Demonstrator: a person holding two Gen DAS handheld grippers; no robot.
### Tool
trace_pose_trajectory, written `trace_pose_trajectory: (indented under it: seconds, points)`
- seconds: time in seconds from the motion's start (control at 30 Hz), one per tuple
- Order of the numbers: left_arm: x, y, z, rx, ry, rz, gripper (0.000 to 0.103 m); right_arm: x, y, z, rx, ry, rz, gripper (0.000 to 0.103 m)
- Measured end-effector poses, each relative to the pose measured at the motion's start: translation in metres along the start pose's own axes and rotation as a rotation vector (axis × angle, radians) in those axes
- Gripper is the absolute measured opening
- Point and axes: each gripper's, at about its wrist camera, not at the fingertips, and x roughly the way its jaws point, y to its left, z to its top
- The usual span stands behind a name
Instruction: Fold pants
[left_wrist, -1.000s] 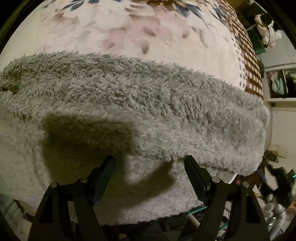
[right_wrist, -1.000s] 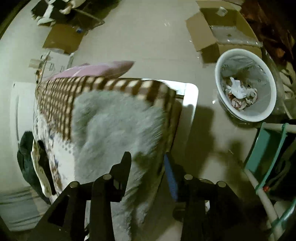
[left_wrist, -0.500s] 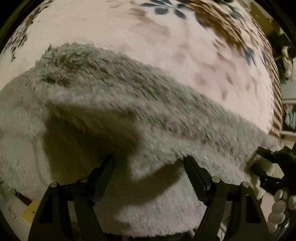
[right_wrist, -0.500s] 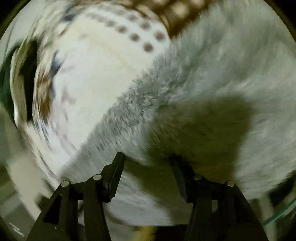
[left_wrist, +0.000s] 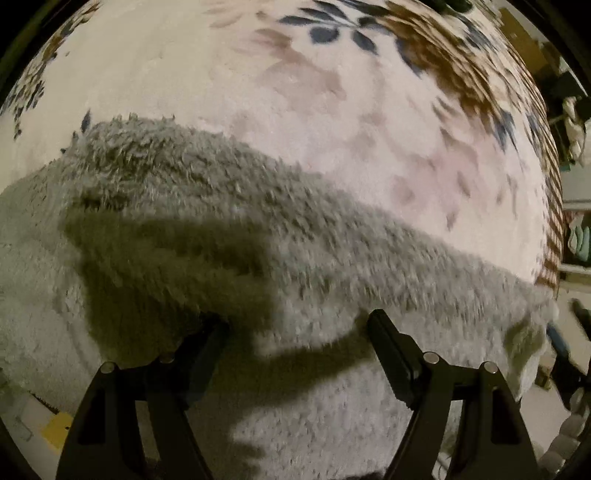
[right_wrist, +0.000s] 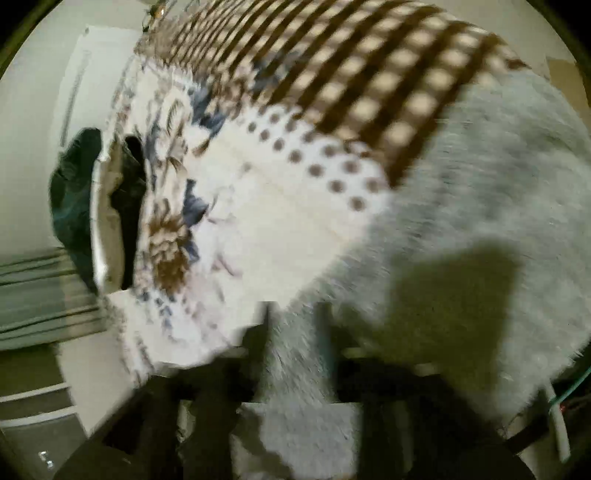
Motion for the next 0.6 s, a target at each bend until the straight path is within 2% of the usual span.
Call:
trace_pose_trajectory:
  seconds: [0.03,0.07,0.17,0.23,0.3,0.37,0.4,0.43,0.53,0.57,0.6]
  points:
    - [-0.003,-0.001,-0.006,0.011,0.002,0.000,0.076,-0.022,-0.021,-0.003,0.039,-0.062,-0.010,0.066]
    - [-0.007,-0.006,-0.012,0.034,0.002,0.000,0.076,-0.046,-0.046,-0.010,0.090,-0.121,-0.060,0.066]
    - [-0.010,-0.024,-0.027,0.097,0.009,0.010,0.076,-0.085,-0.116,-0.025,0.268,-0.225,-0.184,0.066]
    - [-0.006,-0.037,-0.035,0.136,0.029,0.005,0.076,-0.086,-0.157,-0.027,0.369,-0.209,-0.193,0.066]
    - [0.000,-0.048,-0.042,0.177,0.057,0.007,0.076,-0.078,-0.181,-0.024,0.418,-0.199,-0.140,0.066]
    - [0.007,-0.059,-0.046,0.219,0.074,0.015,0.076,-0.072,-0.184,-0.019,0.397,-0.223,-0.093,0.047]
    - [0.010,-0.066,-0.049,0.236,0.077,0.022,0.076,-0.071,-0.181,-0.017,0.364,-0.234,-0.090,0.019]
    - [0.013,-0.073,-0.054,0.252,0.081,0.029,0.076,-0.071,-0.173,-0.013,0.305,-0.244,-0.118,0.010]
    - [0.021,-0.083,-0.058,0.289,0.088,0.050,0.076,-0.077,-0.169,-0.008,0.227,-0.285,-0.257,0.008]
    - [0.023,-0.084,-0.058,0.298,0.089,0.061,0.076,-0.077,-0.175,-0.006,0.246,-0.283,-0.270,0.008]
    - [0.029,-0.102,-0.060,0.296,0.091,0.067,0.076,-0.076,-0.189,-0.004,0.289,-0.256,-0.259,0.008]
